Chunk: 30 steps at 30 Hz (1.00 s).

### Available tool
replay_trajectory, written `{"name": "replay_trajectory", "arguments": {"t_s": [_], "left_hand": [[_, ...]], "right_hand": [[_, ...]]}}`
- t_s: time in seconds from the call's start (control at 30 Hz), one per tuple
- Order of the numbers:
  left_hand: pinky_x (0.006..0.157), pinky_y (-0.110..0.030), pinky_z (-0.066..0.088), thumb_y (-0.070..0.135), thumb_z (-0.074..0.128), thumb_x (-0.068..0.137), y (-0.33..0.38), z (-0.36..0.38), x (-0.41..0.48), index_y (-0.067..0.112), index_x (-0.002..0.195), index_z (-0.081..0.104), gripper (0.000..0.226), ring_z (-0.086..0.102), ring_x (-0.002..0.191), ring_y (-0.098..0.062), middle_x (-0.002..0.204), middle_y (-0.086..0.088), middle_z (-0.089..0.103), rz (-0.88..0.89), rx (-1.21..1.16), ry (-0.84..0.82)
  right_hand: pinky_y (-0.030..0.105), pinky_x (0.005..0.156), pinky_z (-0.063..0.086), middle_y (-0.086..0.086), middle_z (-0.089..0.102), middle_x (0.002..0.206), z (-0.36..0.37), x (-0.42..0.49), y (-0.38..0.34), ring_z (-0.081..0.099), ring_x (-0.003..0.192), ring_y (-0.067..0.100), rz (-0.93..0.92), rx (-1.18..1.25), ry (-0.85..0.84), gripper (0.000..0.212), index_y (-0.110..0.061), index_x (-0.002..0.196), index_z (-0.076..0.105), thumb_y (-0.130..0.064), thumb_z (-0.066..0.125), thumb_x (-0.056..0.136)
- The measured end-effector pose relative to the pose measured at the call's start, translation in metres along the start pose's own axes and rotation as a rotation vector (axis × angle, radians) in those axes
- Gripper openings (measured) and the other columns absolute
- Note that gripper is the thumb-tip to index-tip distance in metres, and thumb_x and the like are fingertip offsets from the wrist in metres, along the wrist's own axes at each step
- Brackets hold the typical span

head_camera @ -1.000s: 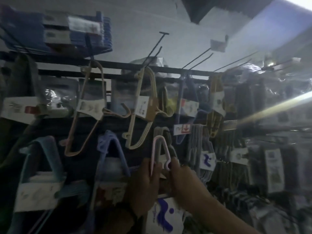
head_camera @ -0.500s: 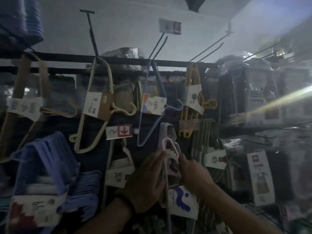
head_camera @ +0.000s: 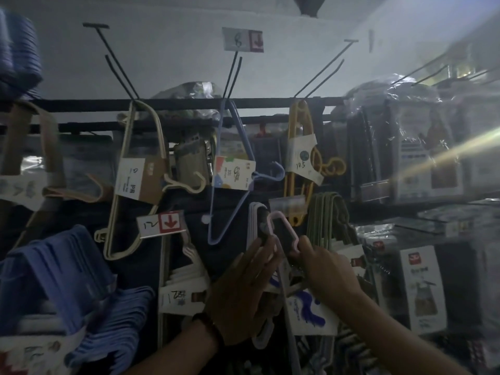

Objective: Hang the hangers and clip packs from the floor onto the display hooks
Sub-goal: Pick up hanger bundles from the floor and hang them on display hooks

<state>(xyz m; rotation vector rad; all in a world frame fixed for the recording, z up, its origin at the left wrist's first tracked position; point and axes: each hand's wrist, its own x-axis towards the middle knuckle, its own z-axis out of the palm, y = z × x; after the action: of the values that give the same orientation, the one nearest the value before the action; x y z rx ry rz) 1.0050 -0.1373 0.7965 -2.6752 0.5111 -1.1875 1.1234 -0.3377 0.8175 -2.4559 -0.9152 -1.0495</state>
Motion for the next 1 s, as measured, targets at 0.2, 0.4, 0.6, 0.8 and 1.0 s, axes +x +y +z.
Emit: {"name": "replay_trajectory", "arguments": {"t_s": [0.2, 0.4, 0.6, 0.8, 1.0], "left_hand": [[0.119, -0.057, 0.036, 0.039, 0.062, 0.096, -0.004, -0.007, 0.014, 0.022, 0.167, 0.015, 0.086, 0.007, 0.161, -0.034, 0.175, -0.008, 0.007, 0.112, 0.111, 0.085], [0.123, -0.057, 0.03, 0.035, 0.038, 0.104, -0.005, -0.004, 0.017, 0.018, 0.165, 0.023, 0.065, 0.005, 0.161, -0.036, 0.174, -0.011, 0.007, 0.164, 0.26, 0.075], [0.119, -0.058, 0.034, 0.044, 0.046, 0.1, -0.014, 0.006, 0.01, 0.025, 0.167, 0.012, 0.078, 0.003, 0.161, -0.037, 0.175, -0.008, 0.002, 0.143, 0.344, -0.066], [0.122, -0.052, 0.033, 0.045, 0.057, 0.096, -0.019, 0.005, 0.008, 0.026, 0.164, 0.027, 0.076, 0.009, 0.161, -0.027, 0.175, -0.001, 0.009, 0.121, 0.208, 0.0], [0.114, -0.04, 0.039, 0.026, 0.059, 0.102, -0.02, -0.045, 0.065, 0.014, 0.143, 0.055, 0.044, 0.045, 0.138, -0.022, 0.149, -0.005, 0.05, -0.026, 0.061, 0.399]], "right_hand": [[0.019, 0.04, 0.029, -0.011, 0.053, 0.077, -0.005, 0.004, 0.002, 0.042, 0.044, 0.002, -0.031, 0.099, 0.158, 0.024, -0.029, 0.111, 0.033, -0.042, 0.052, 0.104], [0.037, 0.053, 0.054, -0.006, 0.068, 0.088, 0.009, 0.009, 0.006, 0.068, 0.063, 0.021, -0.02, 0.158, 0.123, 0.021, -0.031, 0.107, 0.028, -0.052, 0.025, 0.104], [0.028, 0.051, 0.039, -0.001, 0.073, 0.092, 0.038, 0.014, 0.014, 0.068, 0.06, 0.02, -0.047, 0.093, 0.131, 0.03, -0.024, 0.122, 0.034, -0.049, 0.032, 0.104], [0.041, 0.068, 0.058, 0.0, 0.07, 0.111, 0.042, 0.019, 0.007, 0.073, 0.078, 0.027, 0.008, 0.106, 0.092, 0.027, -0.022, 0.121, 0.037, -0.032, 0.055, 0.103], [0.031, 0.036, 0.047, 0.002, 0.068, 0.066, 0.034, 0.005, -0.001, 0.059, 0.041, 0.021, -0.079, 0.103, 0.37, 0.031, -0.011, 0.098, 0.06, -0.037, 0.044, 0.102]]}}
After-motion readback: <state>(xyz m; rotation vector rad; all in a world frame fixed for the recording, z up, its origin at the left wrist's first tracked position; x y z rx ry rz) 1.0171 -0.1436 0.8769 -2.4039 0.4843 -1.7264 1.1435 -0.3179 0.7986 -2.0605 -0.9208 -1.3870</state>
